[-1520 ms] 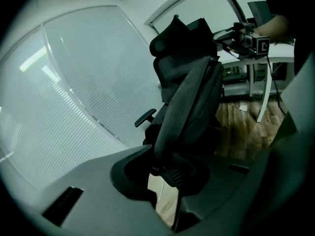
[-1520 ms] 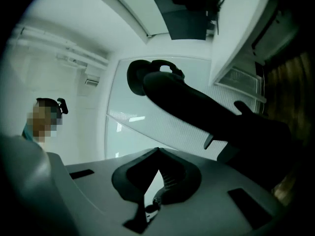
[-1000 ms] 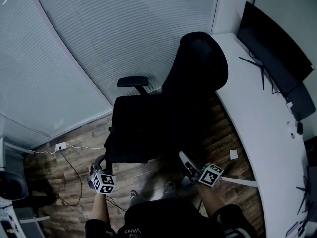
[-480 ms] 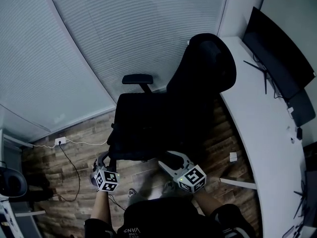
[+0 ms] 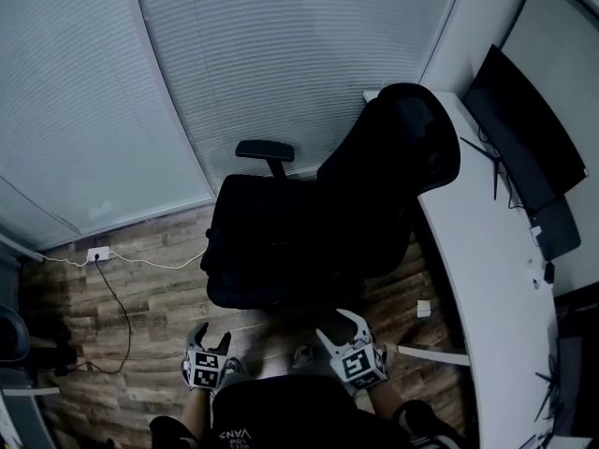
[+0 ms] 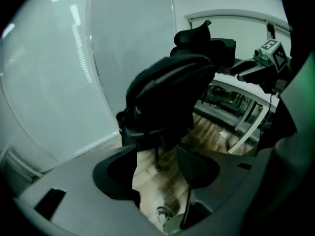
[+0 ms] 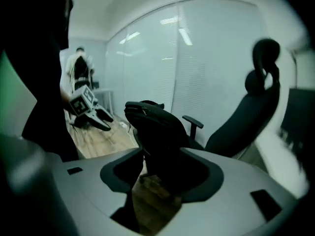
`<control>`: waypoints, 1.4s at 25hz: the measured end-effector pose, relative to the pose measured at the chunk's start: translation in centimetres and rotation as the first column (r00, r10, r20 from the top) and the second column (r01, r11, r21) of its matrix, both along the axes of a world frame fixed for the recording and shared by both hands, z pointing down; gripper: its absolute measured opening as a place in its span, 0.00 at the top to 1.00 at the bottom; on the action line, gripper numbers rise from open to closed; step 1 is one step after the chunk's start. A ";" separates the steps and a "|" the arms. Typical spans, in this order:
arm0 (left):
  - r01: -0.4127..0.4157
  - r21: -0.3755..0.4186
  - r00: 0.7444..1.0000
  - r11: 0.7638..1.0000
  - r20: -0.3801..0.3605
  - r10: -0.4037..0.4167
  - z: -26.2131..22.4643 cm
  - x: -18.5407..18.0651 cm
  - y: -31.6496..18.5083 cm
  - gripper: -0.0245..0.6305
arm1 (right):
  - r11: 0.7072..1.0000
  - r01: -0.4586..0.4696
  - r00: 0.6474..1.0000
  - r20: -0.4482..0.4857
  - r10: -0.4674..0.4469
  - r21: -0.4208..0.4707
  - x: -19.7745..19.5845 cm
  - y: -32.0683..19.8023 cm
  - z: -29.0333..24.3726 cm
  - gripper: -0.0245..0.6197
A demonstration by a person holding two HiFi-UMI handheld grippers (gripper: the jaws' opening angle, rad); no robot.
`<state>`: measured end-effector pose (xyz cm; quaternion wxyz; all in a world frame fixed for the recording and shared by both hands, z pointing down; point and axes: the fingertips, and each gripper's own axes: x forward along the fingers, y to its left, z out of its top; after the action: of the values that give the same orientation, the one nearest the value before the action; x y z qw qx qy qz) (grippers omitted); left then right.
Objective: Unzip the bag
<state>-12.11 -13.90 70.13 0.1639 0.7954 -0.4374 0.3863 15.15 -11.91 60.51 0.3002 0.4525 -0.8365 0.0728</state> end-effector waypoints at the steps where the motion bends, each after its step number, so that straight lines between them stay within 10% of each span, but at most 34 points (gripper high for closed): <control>1: 0.000 -0.019 1.000 1.000 -0.014 0.000 0.6 -0.2 1.3 0.57 | 0.998 0.025 0.996 -0.090 -0.020 0.060 -1.2 -0.9 -0.6 0.64; 5: -0.224 0.103 0.974 0.969 0.040 0.221 -1.3 -0.5 0.4 0.51 | 0.983 0.064 0.953 -0.301 -0.010 0.170 -5.0 -5.1 -1.5 0.64; 15: -0.668 0.319 0.732 0.672 0.120 0.671 -11.7 -2.1 -6.4 0.51 | 0.997 0.068 0.906 -0.421 -0.050 0.029 -9.7 -5.8 -2.0 0.83; 19: -0.722 0.339 0.668 0.603 0.114 0.736 -12.9 -0.9 -6.9 0.51 | 0.985 0.171 0.753 -0.646 -0.122 0.013 -10.6 -4.6 -1.3 0.81; 21: -0.750 0.348 0.633 0.562 0.133 0.763 -13.6 0.1 -7.3 0.51 | 0.981 0.192 0.673 -0.728 -0.131 0.000 -10.8 -3.3 -1.0 0.62; 22: -0.760 0.354 0.620 0.546 0.138 0.773 -14.1 0.7 -7.5 0.51 | 0.985 0.171 0.688 -0.717 -0.116 0.004 -11.0 -2.6 -0.8 0.62; 25: -0.763 0.374 0.602 0.527 0.114 0.791 -15.4 2.0 -7.7 0.51 | 0.990 -0.138 0.951 -0.277 0.134 0.004 -11.7 -0.3 0.1 0.62; 27: -0.773 0.374 0.584 0.513 0.101 0.806 -15.7 2.7 -7.5 0.51 | 0.934 -0.353 0.934 0.035 0.355 -0.054 -11.6 0.2 0.2 0.62; 31: -0.812 0.354 0.530 0.464 0.113 0.841 -15.9 4.4 -7.2 0.51 | 0.958 -0.212 0.911 -0.315 0.265 0.194 -13.4 -1.8 -1.9 0.62; 35: -0.861 0.290 0.455 0.418 0.073 0.887 -16.6 8.6 -7.1 0.51 | 0.978 -0.038 0.812 -0.564 0.151 0.206 -12.9 -2.9 -0.9 0.65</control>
<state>-3.48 -20.99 53.49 -0.1576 0.9374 -0.0024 0.3104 2.27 -14.84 59.61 0.4919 0.5202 -0.6858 -0.1306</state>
